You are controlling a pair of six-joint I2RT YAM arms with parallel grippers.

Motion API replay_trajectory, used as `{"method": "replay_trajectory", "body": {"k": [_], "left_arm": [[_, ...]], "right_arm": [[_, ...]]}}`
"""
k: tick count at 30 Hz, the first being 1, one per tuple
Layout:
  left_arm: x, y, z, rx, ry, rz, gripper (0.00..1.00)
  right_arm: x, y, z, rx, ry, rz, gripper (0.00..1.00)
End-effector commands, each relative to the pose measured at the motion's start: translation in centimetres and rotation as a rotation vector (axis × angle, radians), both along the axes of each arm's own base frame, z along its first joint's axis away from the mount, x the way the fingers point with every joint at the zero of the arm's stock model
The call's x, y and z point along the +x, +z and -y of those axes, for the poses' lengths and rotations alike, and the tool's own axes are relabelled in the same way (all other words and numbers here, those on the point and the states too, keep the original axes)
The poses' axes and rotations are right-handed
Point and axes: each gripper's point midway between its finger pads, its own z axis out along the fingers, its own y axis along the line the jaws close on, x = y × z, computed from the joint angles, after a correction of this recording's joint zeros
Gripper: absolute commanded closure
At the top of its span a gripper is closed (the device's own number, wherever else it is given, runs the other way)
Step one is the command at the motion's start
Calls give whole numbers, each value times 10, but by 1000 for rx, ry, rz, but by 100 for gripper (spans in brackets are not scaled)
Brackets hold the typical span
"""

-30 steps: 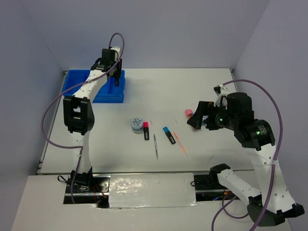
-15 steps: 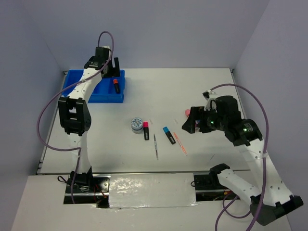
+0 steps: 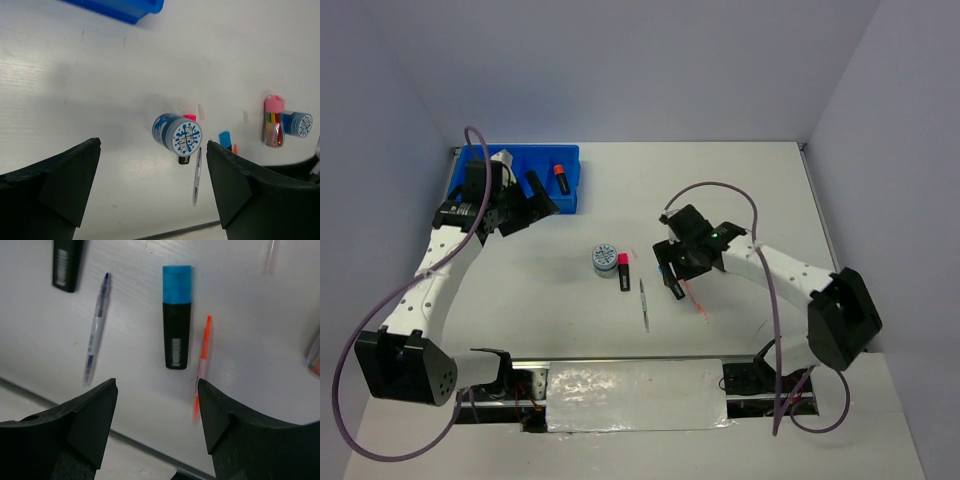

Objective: Sort the stationery into containers
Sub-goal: Pick up the pen from the center of the board.

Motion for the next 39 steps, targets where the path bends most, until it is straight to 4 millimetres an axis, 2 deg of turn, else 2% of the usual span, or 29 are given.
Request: {"method": "replay_trajectory", "body": {"k": [1,6,11,15,21,28,29,30,31,33,35,36,37,38,39], "left_arm": [[-11,7,5,-40,-23,9,1],[-39,14,-1,16,-61,11,1],[-51,26,2,6,-90,49,1],[-59,34,2,6,-95,65,1],[-66,34,0,16,-94,64,1],[-69,27,3,-16,-85,48,1],[-68,27,4,-22,-84,46,1],[-68,26,5,-29,-84,46,1],[-67,26,7,-41,-84,46,1],[-66,26,13,-61,-94,44,1],[-62,30,22,-86,-97,41,1],[-62,34,35,-103,-119,51,1],[-59,35,42,-105,-127,49,1],[-55,44,48,-100,-127,74,1],[-57,50,68,-118,-167,86,1]], "right_arm": [[28,-16,-10,-45,-2,85,29],[41,-46,-13,-120,-2,67,33],[49,-61,-19,-133,4,53,35],[48,-71,-24,-127,15,26,38],[41,-83,-25,-131,19,6,44],[27,-99,-24,-151,5,-29,72],[27,-96,-25,-139,4,-27,76],[24,-96,-27,-123,6,-32,89],[24,-94,-28,-110,-1,-33,98],[25,-82,-32,-79,-17,-25,100],[26,-58,-36,-30,-27,6,100],[29,-45,-39,1,-55,22,100],[30,-24,-41,38,-68,56,100],[27,-15,-38,42,-84,54,100],[28,-2,-40,71,-110,66,100]]}}
